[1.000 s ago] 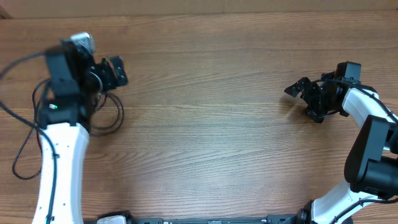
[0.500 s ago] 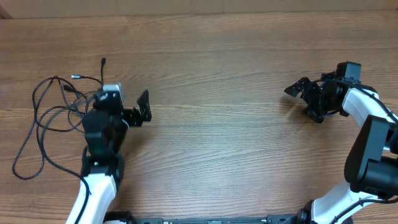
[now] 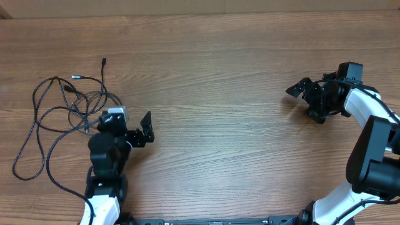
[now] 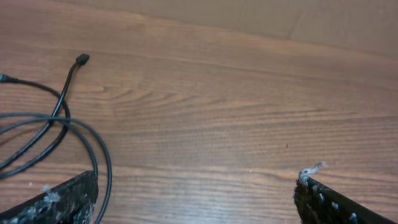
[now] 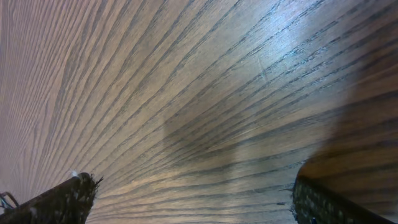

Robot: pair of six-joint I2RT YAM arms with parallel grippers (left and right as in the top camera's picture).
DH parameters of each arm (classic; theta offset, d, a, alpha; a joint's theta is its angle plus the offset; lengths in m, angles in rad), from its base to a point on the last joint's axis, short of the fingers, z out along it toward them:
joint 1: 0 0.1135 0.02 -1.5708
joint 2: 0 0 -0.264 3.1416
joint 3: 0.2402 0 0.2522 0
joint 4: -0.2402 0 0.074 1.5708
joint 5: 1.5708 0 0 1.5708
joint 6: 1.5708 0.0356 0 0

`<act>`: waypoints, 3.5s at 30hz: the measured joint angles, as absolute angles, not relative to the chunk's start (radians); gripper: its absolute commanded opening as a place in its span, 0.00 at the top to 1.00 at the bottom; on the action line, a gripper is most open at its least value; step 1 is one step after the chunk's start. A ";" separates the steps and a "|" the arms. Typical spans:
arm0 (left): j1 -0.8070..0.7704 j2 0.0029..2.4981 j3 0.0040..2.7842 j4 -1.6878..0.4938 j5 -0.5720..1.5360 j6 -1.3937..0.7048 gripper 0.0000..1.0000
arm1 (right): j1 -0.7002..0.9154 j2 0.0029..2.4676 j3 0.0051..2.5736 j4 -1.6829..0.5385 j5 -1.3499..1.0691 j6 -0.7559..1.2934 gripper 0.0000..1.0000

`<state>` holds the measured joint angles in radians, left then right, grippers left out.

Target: Untangle cables

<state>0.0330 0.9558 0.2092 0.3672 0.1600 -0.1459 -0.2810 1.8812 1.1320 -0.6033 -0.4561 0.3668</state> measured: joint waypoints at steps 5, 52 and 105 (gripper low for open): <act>0.033 0.896 0.135 0.387 0.157 -0.146 0.00 | -0.281 1.881 1.132 -0.604 -0.456 0.367 0.00; 0.033 0.016 0.008 -0.073 0.062 -0.074 0.00 | -0.281 1.881 1.132 -0.603 -0.456 0.367 0.00; 0.033 0.016 0.008 -0.072 0.062 -0.074 0.00 | -0.281 1.652 1.116 -0.608 -0.446 0.367 0.00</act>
